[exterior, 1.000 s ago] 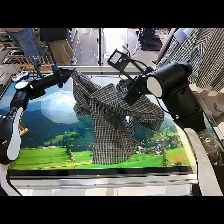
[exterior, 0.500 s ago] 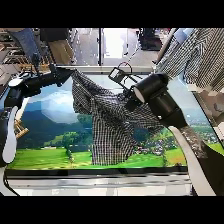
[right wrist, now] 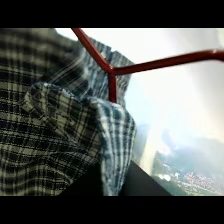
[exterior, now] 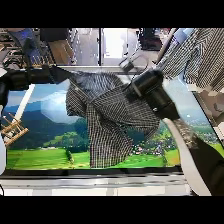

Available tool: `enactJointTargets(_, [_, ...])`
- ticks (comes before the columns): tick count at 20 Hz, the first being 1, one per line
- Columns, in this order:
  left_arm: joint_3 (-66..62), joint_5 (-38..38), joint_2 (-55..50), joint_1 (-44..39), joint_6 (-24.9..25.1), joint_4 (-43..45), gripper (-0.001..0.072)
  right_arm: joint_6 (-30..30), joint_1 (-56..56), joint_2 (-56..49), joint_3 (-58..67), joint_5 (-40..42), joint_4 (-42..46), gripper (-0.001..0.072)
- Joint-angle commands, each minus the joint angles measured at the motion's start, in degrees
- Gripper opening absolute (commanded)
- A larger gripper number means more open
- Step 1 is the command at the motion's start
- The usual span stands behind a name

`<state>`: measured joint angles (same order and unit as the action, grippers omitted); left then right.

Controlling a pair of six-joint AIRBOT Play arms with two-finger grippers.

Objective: Fold the clothes and pants, and hang the long-sleeved shirts on hangers.

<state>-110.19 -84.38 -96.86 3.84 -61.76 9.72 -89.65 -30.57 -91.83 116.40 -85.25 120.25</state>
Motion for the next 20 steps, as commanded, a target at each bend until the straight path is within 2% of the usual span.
enactJointTargets(1, [0.0, -2.23, 2.75, -7.39, -1.27, 7.02, 0.0009, -3.3, -0.15, 6.51, 5.79, -1.03, 0.0, 0.0023])
enactJointTargets(4, [0.0, 8.66, 4.44, -16.59, -1.25, 7.04, 0.0009, -2.27, -3.21, 14.01, 5.79, -4.98, -3.54, 0.0023])
enactJointTargets(6, [0.0, 14.23, 4.81, -21.92, -1.31, 9.86, 0.0008, -2.27, -3.56, 16.13, 5.77, -4.61, -6.36, 0.0023])
enactJointTargets(10, [0.0, 18.53, 4.7, -30.23, -12.57, 35.32, 0.0009, -3.13, -2.75, 16.41, 4.13, 2.12, -6.95, 0.0023])
enactJointTargets(12, [0.0, 18.8, 4.68, -32.04, -13.81, 40.3, 0.0009, -4.39, -1.18, 16.41, 1.86, 5.35, -9.11, 0.0023])
enactJointTargets(15, [0.0, 19.34, 4.83, -32.35, -13.55, 37.0, 0.0009, -4.48, 2.23, 16.39, -0.52, 11.21, -13.97, 0.0023])
enactJointTargets(20, [0.0, 19.26, 4.98, -34.25, -6.84, 26.1, 0.0009, -5.44, 6.38, 16.28, -4.13, 16.55, -12.98, 0.0023])
